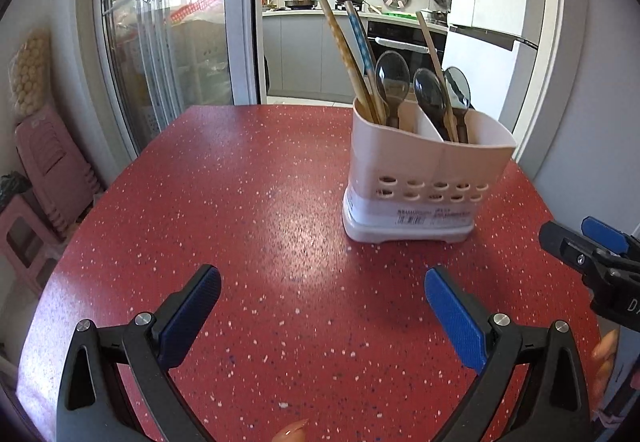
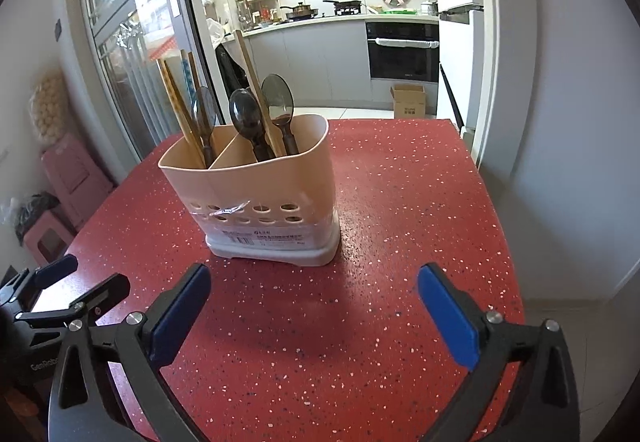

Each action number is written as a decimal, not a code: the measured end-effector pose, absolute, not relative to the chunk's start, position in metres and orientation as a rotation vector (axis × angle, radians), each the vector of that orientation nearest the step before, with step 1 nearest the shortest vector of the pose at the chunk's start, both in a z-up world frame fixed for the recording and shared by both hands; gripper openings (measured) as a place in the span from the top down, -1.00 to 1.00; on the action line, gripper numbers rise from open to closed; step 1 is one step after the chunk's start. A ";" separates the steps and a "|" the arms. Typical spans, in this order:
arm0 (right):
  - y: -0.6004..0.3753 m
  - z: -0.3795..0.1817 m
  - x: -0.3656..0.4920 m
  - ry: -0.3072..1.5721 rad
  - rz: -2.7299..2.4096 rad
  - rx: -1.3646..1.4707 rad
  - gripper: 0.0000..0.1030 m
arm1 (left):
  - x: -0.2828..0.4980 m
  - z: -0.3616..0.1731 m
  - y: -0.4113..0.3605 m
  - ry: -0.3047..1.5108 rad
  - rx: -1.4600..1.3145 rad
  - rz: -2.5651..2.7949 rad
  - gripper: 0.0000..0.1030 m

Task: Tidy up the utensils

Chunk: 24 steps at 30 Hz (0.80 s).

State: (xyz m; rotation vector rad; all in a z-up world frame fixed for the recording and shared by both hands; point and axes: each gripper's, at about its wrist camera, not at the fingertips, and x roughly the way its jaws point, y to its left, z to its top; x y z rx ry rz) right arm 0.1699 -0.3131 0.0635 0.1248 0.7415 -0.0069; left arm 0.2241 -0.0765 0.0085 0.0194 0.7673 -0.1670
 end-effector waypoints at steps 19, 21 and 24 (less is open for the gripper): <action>-0.308 0.050 0.110 0.741 -0.106 0.123 -1.00 | 0.163 -0.009 -0.058 0.733 0.006 -0.147 -1.00; -0.305 0.053 0.104 0.708 -0.128 0.102 -1.00 | 0.158 -0.003 -0.055 0.690 0.006 -0.143 -1.00; -0.300 0.060 0.094 0.650 -0.151 0.069 -1.00 | 0.153 0.008 -0.054 0.629 0.013 -0.137 -1.00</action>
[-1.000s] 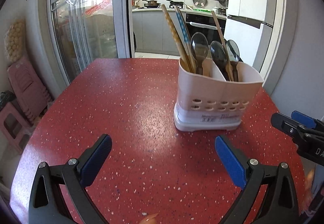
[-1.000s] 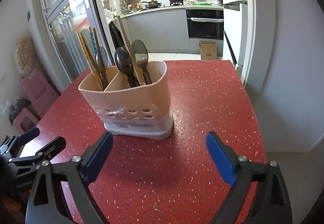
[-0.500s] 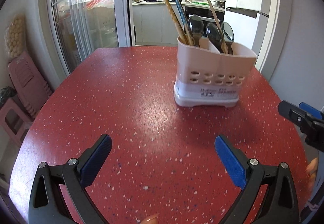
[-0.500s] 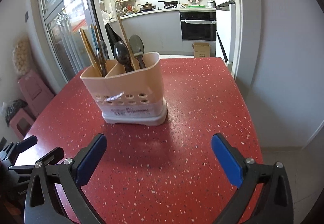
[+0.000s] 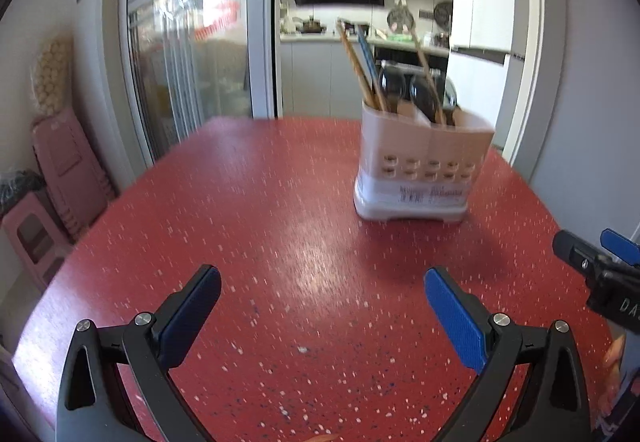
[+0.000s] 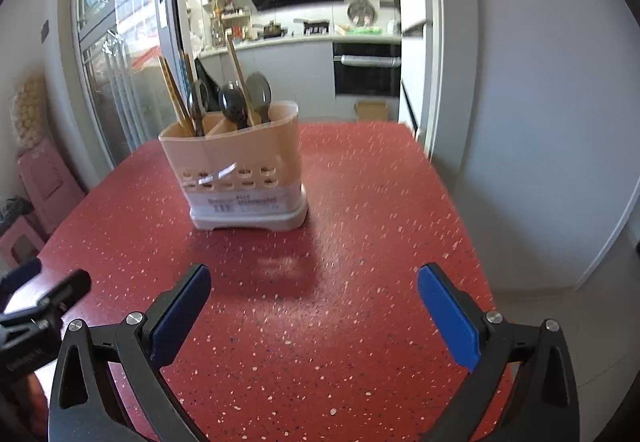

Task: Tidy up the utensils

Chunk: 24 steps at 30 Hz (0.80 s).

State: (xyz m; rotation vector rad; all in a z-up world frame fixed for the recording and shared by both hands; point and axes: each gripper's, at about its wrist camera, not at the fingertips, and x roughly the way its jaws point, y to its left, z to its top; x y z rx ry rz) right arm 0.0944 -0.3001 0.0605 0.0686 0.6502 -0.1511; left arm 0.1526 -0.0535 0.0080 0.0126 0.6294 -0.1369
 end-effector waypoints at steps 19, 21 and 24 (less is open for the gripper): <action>-0.285 0.069 0.098 0.525 -0.191 0.026 -1.00 | 0.171 0.015 -0.058 0.554 0.014 -0.147 -1.00; -0.285 0.067 0.097 0.521 -0.193 0.024 -1.00 | 0.171 0.014 -0.057 0.553 0.008 -0.145 -1.00; -0.287 0.066 0.098 0.522 -0.194 0.027 -1.00 | 0.173 0.012 -0.055 0.557 -0.002 -0.142 -1.00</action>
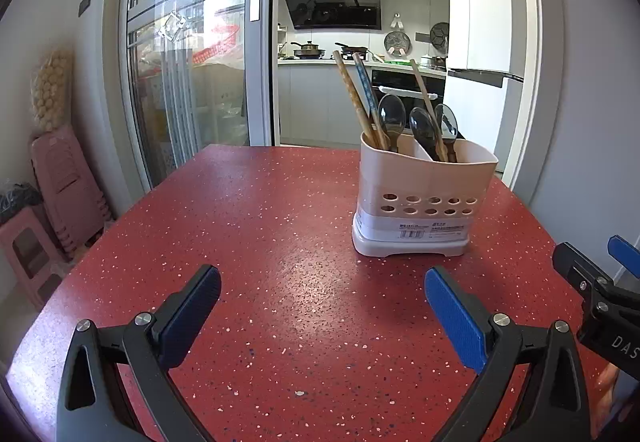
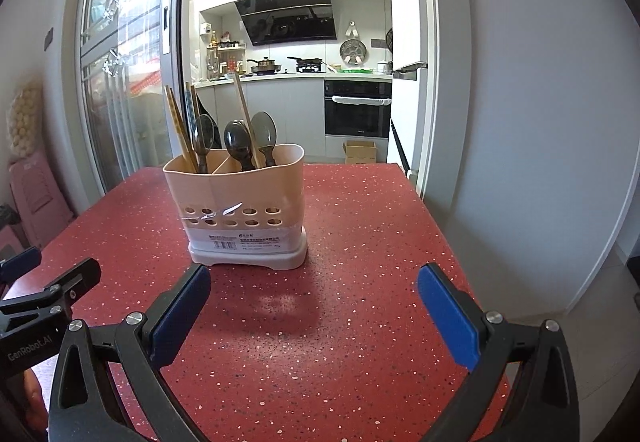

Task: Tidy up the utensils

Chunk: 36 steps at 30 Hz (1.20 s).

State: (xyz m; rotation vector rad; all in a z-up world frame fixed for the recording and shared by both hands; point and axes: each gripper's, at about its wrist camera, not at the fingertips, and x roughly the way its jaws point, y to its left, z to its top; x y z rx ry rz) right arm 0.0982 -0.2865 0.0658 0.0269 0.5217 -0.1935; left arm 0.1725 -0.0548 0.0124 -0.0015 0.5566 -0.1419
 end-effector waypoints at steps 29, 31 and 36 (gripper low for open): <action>-0.286 0.066 0.097 0.521 -0.181 0.027 -1.00 | 0.171 0.013 -0.060 0.561 0.018 -0.148 -1.00; -0.286 0.066 0.097 0.521 -0.182 0.028 -1.00 | 0.171 0.013 -0.059 0.563 0.017 -0.148 -1.00; -0.286 0.066 0.097 0.520 -0.181 0.027 -1.00 | 0.171 0.013 -0.059 0.563 0.020 -0.149 -1.00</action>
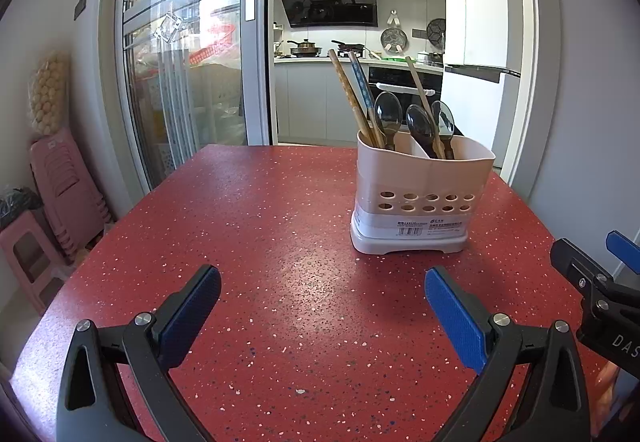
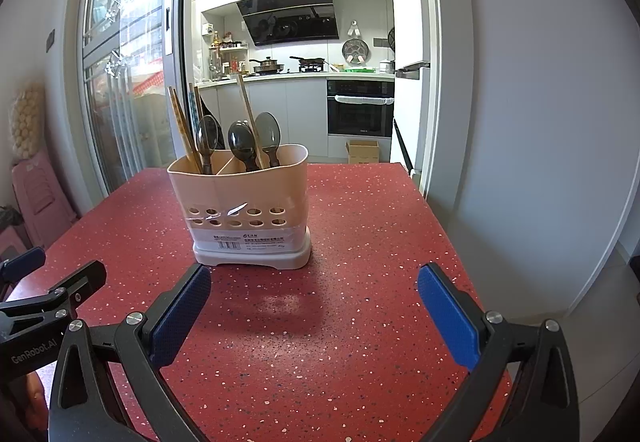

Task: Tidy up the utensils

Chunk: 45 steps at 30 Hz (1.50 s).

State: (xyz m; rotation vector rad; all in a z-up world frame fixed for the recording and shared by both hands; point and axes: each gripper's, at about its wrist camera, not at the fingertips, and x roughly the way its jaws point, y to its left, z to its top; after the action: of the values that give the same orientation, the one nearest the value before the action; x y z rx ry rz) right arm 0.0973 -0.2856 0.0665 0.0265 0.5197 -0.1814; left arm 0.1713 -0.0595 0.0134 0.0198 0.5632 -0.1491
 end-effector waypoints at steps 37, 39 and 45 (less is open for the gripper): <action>-0.282 0.070 0.095 0.515 -0.178 0.031 -1.00 | 0.169 0.017 -0.063 0.558 0.028 -0.151 -1.00; -0.282 0.070 0.095 0.515 -0.178 0.031 -1.00 | 0.169 0.017 -0.063 0.558 0.027 -0.152 -1.00; -0.280 0.070 0.094 0.514 -0.178 0.031 -1.00 | 0.169 0.018 -0.063 0.557 0.028 -0.152 -1.00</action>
State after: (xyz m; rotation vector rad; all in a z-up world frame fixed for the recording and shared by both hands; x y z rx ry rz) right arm 0.0945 -0.2799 0.0705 0.0312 0.5141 -0.1784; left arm 0.1689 -0.0631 0.0177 0.0280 0.5572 -0.1519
